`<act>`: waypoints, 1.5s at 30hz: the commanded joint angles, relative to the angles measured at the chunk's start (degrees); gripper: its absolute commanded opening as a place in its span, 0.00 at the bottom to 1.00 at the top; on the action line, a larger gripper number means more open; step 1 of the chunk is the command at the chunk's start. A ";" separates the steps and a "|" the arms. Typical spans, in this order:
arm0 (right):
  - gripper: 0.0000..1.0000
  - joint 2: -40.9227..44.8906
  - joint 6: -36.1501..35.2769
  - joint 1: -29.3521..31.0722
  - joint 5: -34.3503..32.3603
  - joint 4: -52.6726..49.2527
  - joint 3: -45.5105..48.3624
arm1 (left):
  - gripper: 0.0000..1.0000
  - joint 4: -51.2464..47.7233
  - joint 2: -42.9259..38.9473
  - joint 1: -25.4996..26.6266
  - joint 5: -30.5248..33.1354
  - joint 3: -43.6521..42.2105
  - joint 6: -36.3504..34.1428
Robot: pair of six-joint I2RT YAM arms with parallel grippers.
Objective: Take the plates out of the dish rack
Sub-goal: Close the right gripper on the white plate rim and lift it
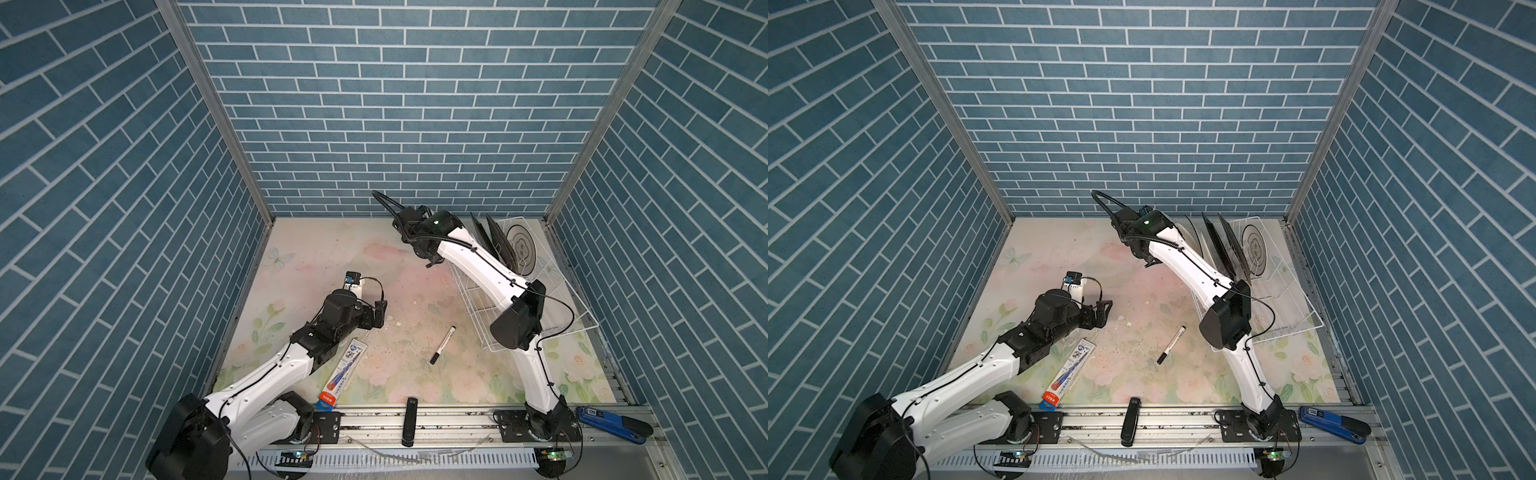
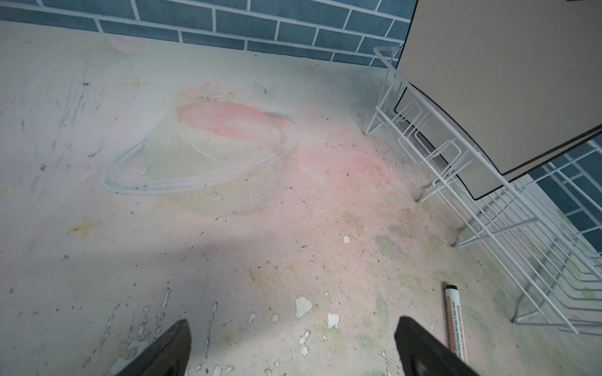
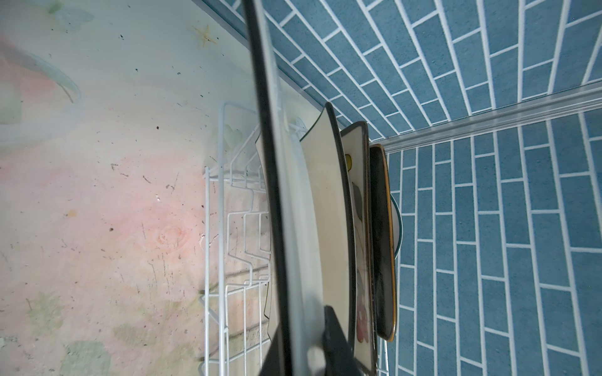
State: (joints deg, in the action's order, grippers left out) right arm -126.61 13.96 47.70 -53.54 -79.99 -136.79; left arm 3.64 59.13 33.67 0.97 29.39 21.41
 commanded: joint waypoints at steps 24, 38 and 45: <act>0.00 6.93 -7.87 5.87 -11.28 6.42 -6.82 | 1.00 -2.38 -2.47 0.22 1.92 0.32 -0.50; 0.00 9.60 -10.99 9.01 -8.95 11.05 -7.44 | 1.00 -3.17 -3.36 0.16 1.09 1.55 2.32; 0.00 16.00 -11.76 9.38 -2.31 18.92 1.10 | 1.00 -4.43 -6.20 0.08 3.56 1.64 3.02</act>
State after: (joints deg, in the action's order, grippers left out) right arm -117.69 3.51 56.75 -54.00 -68.79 -138.15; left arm 0.36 54.65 33.67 3.16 29.67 23.68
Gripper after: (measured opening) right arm 0.146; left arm 0.996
